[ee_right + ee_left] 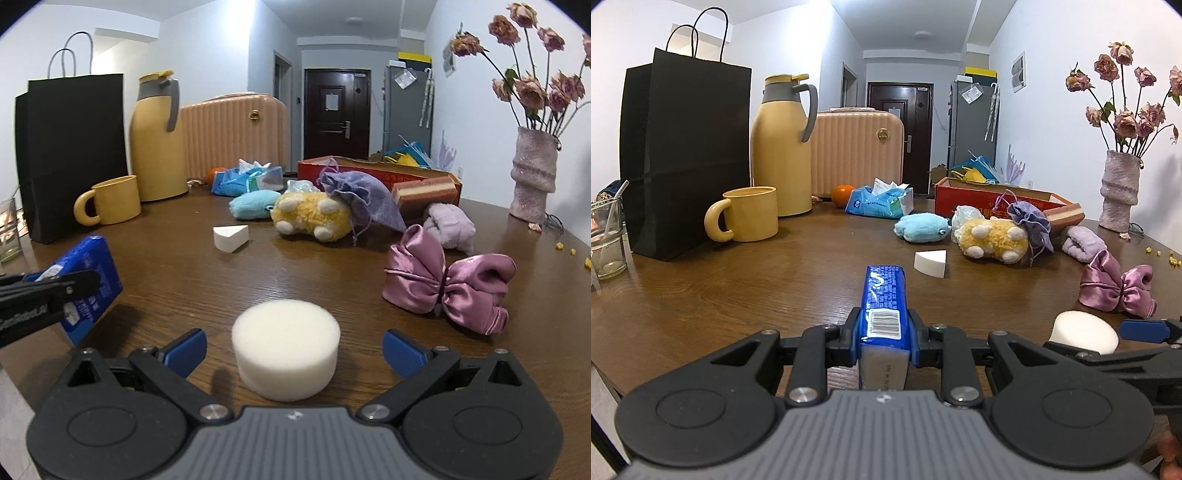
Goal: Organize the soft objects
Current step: 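Grasp the white round sponge with the right gripper while the left holds the box, then carry the box and sponge in both grippers toward the cardboard box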
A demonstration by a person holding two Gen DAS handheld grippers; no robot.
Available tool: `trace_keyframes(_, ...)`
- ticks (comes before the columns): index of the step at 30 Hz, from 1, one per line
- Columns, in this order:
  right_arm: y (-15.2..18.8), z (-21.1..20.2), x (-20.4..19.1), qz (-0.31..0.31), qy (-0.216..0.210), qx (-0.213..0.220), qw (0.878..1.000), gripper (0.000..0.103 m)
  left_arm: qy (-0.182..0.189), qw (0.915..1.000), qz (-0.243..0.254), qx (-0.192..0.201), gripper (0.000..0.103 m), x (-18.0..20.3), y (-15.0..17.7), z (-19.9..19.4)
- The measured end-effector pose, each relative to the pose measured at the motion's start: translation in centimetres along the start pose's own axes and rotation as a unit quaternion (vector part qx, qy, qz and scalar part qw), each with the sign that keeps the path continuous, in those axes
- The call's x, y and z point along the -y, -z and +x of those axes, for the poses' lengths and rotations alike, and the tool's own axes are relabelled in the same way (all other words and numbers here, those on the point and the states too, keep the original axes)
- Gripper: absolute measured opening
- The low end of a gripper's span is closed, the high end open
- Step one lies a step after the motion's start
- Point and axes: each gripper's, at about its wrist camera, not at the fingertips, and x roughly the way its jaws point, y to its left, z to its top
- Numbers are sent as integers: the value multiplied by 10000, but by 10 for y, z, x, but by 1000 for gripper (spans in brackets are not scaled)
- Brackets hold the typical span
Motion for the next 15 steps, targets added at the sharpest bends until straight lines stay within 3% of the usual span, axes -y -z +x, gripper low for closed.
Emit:
trace_keyframes(5,-1,7,7,206,-94,-115,9997,85,10,10000,5,8,25,0,1,0)
trace_keyframes(9,0,9,9,239,-193,-130,9994,58,49,10000,3,5,25,2,1,0)
trace_keyframes(15,-3,4,10,96,-418,-113,9990,56,119,9999,34,11,25,8,-3,2)
